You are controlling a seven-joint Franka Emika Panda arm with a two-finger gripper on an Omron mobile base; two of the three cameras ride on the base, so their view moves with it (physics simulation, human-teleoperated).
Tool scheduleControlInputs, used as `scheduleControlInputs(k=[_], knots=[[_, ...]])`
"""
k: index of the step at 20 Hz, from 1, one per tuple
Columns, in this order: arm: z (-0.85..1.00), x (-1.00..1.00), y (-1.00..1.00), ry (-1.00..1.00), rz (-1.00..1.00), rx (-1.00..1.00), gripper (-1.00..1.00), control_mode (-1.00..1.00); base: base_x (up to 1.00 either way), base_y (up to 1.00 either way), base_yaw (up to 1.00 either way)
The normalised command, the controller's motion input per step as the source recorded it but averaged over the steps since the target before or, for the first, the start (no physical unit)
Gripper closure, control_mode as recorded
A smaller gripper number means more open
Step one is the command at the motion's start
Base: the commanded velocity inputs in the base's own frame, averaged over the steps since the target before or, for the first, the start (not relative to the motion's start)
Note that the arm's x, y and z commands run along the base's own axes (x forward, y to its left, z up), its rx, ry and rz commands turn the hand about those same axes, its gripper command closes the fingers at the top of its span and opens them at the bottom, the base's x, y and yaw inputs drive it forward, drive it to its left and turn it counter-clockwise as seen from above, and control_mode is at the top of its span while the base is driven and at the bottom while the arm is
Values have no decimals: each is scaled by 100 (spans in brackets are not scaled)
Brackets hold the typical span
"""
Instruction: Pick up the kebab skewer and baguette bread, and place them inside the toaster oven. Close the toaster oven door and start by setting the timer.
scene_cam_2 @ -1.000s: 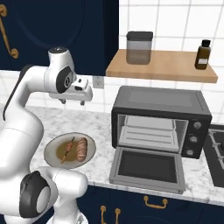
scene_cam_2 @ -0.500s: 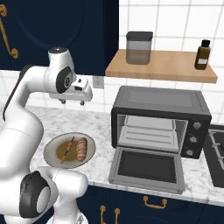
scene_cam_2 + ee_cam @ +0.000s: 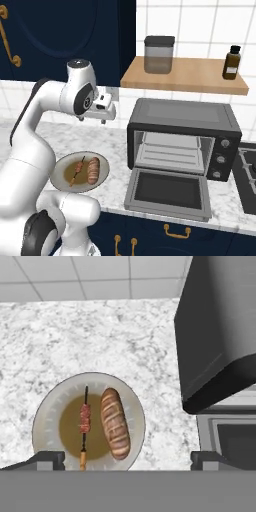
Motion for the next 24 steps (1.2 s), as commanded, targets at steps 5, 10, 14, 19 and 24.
scheduleControlInputs(k=[5, 10, 14, 19, 24], knots=[[-44, -30, -94, -26, 0, 6, -100, -100, 0, 0, 0], [-30, -1, -64, -35, 1, 3, -100, -100, 0, 0, 0], [-12, 1, -67, -28, 0, 3, -100, -100, 0, 0, 0], [-9, 2, -62, -22, 0, 3, -100, -100, 0, 0, 0], [-6, 2, -46, -12, -2, 4, -100, -100, 0, 0, 0]])
